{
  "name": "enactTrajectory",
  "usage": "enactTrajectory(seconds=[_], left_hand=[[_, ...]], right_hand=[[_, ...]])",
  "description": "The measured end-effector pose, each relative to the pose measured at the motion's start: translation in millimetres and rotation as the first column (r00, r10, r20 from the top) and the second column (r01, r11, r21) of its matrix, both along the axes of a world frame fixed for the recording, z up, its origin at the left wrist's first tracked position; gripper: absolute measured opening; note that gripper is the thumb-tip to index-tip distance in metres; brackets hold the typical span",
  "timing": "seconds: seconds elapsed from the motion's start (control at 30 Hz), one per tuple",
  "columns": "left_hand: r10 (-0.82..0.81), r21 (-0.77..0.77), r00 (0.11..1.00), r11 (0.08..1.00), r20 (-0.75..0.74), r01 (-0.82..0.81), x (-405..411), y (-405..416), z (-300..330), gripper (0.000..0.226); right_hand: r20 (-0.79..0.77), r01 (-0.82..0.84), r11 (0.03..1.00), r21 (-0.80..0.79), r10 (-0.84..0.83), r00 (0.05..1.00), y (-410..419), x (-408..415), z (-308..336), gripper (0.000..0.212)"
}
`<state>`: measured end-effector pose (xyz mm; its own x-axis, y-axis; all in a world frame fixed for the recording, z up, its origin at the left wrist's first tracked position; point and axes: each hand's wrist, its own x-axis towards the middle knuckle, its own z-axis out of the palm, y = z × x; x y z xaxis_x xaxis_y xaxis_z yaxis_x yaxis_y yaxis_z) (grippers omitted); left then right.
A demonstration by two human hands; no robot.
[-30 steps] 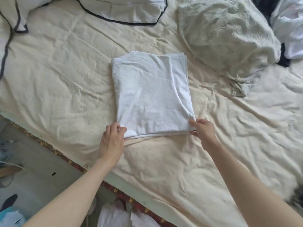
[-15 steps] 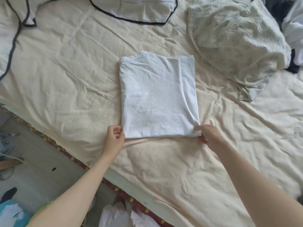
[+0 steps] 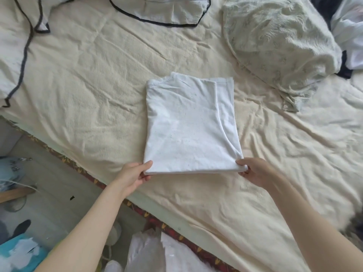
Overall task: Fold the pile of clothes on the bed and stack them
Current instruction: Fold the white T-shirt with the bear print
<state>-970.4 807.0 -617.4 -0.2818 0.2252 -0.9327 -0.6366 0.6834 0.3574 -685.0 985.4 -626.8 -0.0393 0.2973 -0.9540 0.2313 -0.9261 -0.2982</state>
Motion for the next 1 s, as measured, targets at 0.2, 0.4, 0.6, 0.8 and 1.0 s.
enactTrajectory(seconds=[0.2,0.4,0.6,0.8,1.0], left_hand=[[-0.151,-0.160,0.983,0.973,0.106,0.167,22.2,-67.6,28.3,0.009],[-0.302,-0.194,0.944,0.942,-0.129,0.275,25.4,-70.9,50.5,0.031],[-0.387,-0.079,0.879,0.921,-0.278,0.381,-9.8,-9.1,66.1,0.003],[-0.154,0.114,0.969,0.978,-0.191,0.178,-45.0,75.7,55.0,0.021],[-0.535,-0.010,0.712,0.803,-0.455,0.596,-60.0,103.1,18.3,0.030]], right_hand=[[0.061,-0.116,0.981,-0.154,0.127,0.990,-91.9,46.9,18.5,0.007],[0.110,-0.090,0.996,0.010,0.088,0.990,-112.0,53.4,37.8,0.027],[0.087,-0.054,0.949,0.310,0.028,0.996,-52.6,18.4,62.6,0.016],[-0.011,0.074,0.961,0.265,-0.074,0.997,33.9,-28.8,47.4,0.008],[-0.120,-0.093,0.961,0.259,0.127,0.985,69.5,-48.3,13.7,0.019]])
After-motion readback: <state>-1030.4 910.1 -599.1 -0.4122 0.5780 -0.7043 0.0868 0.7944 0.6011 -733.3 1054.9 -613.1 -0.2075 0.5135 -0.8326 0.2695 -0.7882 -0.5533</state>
